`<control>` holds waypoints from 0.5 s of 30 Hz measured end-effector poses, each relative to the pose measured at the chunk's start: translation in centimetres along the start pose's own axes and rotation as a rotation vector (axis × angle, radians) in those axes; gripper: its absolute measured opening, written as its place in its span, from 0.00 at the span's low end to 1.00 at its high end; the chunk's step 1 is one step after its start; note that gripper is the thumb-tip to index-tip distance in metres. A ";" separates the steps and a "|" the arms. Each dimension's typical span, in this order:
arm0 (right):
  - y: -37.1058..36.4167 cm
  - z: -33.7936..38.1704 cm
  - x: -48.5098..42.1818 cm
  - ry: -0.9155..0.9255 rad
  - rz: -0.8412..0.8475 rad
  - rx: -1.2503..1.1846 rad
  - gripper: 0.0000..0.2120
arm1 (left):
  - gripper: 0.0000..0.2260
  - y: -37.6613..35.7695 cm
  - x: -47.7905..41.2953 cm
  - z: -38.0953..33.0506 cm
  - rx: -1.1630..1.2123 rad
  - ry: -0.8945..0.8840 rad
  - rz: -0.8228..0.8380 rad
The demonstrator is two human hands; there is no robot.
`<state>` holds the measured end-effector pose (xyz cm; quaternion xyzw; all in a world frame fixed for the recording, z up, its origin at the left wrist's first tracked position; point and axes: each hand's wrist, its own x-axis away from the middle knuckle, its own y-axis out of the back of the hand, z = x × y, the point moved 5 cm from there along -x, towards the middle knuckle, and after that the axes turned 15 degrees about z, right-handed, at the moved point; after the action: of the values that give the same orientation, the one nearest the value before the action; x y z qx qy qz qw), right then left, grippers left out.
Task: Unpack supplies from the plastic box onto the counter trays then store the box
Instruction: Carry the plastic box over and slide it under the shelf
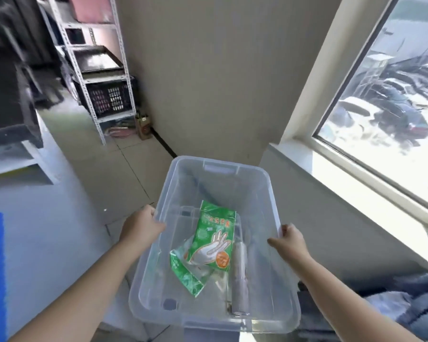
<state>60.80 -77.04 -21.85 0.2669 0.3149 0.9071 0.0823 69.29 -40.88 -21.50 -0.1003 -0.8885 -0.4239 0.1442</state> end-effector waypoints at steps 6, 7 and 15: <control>-0.9 6.4 -11.5 0.099 0.215 0.086 0.12 | 0.09 2.2 -5.3 0.9 0.048 0.170 -0.066; -1.4 7.7 -13.3 0.122 0.244 0.112 0.12 | 0.09 2.7 -6.4 1.1 0.055 0.194 -0.082; -5.7 18.5 -26.6 0.205 0.374 0.254 0.13 | 0.08 7.1 -17.5 4.1 0.153 0.312 -0.145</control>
<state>93.09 -71.25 -24.66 0.2352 0.3781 0.8821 -0.1535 87.13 -34.24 -24.78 0.0423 -0.8899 -0.3748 0.2566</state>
